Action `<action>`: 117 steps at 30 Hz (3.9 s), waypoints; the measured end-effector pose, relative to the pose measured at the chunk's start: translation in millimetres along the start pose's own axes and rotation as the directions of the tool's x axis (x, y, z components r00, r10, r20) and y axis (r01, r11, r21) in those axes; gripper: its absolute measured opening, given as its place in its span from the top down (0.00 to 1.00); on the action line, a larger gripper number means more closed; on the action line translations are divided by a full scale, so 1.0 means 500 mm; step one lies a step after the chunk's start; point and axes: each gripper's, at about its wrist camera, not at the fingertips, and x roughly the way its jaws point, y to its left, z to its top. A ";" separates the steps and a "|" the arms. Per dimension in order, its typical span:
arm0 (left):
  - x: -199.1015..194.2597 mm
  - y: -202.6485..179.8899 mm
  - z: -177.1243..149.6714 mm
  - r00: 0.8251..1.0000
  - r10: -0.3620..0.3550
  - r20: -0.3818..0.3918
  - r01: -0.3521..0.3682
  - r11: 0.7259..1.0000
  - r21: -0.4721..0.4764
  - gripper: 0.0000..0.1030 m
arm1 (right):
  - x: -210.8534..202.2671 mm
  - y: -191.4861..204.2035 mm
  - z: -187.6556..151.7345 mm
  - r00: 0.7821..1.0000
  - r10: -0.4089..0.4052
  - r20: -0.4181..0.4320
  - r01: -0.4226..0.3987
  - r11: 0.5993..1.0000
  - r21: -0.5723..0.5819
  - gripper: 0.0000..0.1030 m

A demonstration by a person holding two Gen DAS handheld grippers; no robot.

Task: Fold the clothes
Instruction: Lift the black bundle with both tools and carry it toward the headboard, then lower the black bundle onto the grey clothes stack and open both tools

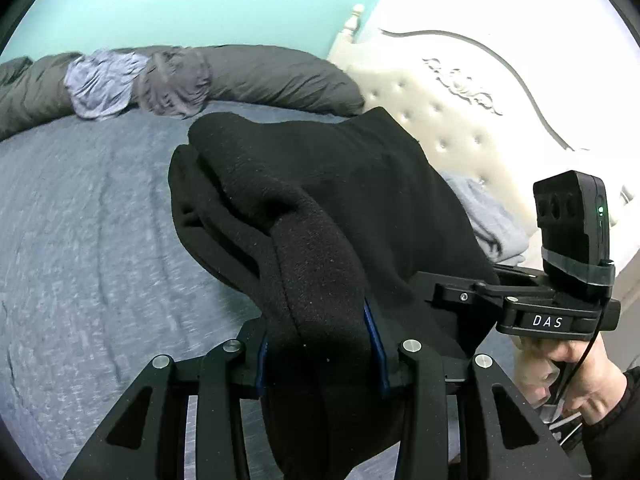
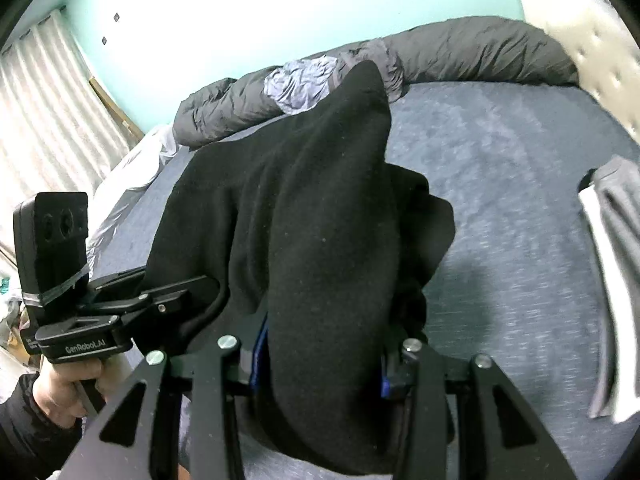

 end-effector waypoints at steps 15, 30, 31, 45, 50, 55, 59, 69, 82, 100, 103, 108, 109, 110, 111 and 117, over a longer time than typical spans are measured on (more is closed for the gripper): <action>0.143 -0.294 0.138 0.996 -0.091 0.003 0.091 0.992 0.087 0.60 | -0.228 -0.216 0.064 0.993 -0.094 0.070 0.092 0.996 0.018 0.61; 0.366 -0.578 0.250 0.983 -0.183 -0.031 0.186 0.973 0.138 0.59 | -0.421 -0.529 0.108 0.981 -0.163 0.108 0.156 0.985 0.068 0.60; 0.381 -0.587 0.250 0.982 -0.183 -0.037 0.186 0.973 0.139 0.59 | -0.423 -0.544 0.106 0.980 -0.166 0.105 0.160 0.985 0.069 0.60; 0.525 -0.591 0.199 0.982 -0.158 -0.101 0.168 0.980 0.108 0.59 | -0.399 -0.703 0.059 0.981 -0.190 0.046 0.184 0.978 0.098 0.52; 0.534 -0.570 0.186 0.976 -0.180 -0.121 0.188 0.981 0.057 0.55 | -0.389 -0.721 0.039 0.978 -0.193 0.078 0.178 0.971 0.162 0.40; 0.497 -0.561 0.200 0.978 -0.176 -0.114 0.185 0.980 0.074 0.46 | -0.426 -0.724 0.031 0.965 -0.218 0.146 0.185 0.960 0.211 0.34; 0.452 -0.556 0.222 0.989 -0.139 -0.047 0.144 0.980 0.135 0.42 | -0.484 -0.714 0.032 0.924 -0.302 0.236 0.241 0.936 0.256 0.33; 0.450 -0.534 0.283 0.997 -0.074 0.010 0.071 0.981 0.183 0.39 | -0.474 -0.610 0.102 0.904 -0.334 0.267 0.304 0.941 0.148 0.54; 0.566 -0.530 0.292 0.999 0.021 -0.041 -0.011 0.974 0.228 0.39 | -0.384 -0.684 0.062 0.890 -0.437 0.131 0.400 0.885 0.237 0.75; 0.614 -0.519 0.282 0.997 0.003 -0.081 0.016 0.972 0.235 0.39 | -0.341 -0.710 0.020 0.871 -0.484 0.085 0.436 0.841 0.320 0.76; 0.595 -0.525 0.286 0.998 -0.004 -0.068 0.021 0.968 0.252 0.39 | -0.380 -0.693 0.053 0.880 -0.460 0.116 0.404 0.855 0.324 0.75; 0.586 -0.528 0.283 0.998 0.001 -0.063 0.016 0.962 0.273 0.40 | -0.426 -0.639 0.154 0.879 -0.437 0.191 0.397 0.893 0.214 0.75; 0.584 -0.526 0.281 0.998 0.000 -0.063 0.018 0.962 0.274 0.40 | -0.417 -0.632 0.172 0.881 -0.441 0.172 0.414 0.894 0.172 0.75; 0.580 -0.525 0.279 0.998 -0.002 -0.060 0.018 0.962 0.274 0.40 | -0.403 -0.633 0.189 0.887 -0.439 0.143 0.419 0.896 0.150 0.75; 0.573 -0.524 0.276 0.998 -0.006 -0.056 0.021 0.962 0.271 0.40 | -0.392 -0.643 0.200 0.896 -0.427 0.121 0.409 0.900 0.148 0.75; 0.527 -0.523 0.251 0.998 -0.041 -0.044 0.052 0.956 0.289 0.40 | -0.297 -0.712 0.225 0.893 -0.449 -0.026 0.445 0.876 0.183 0.77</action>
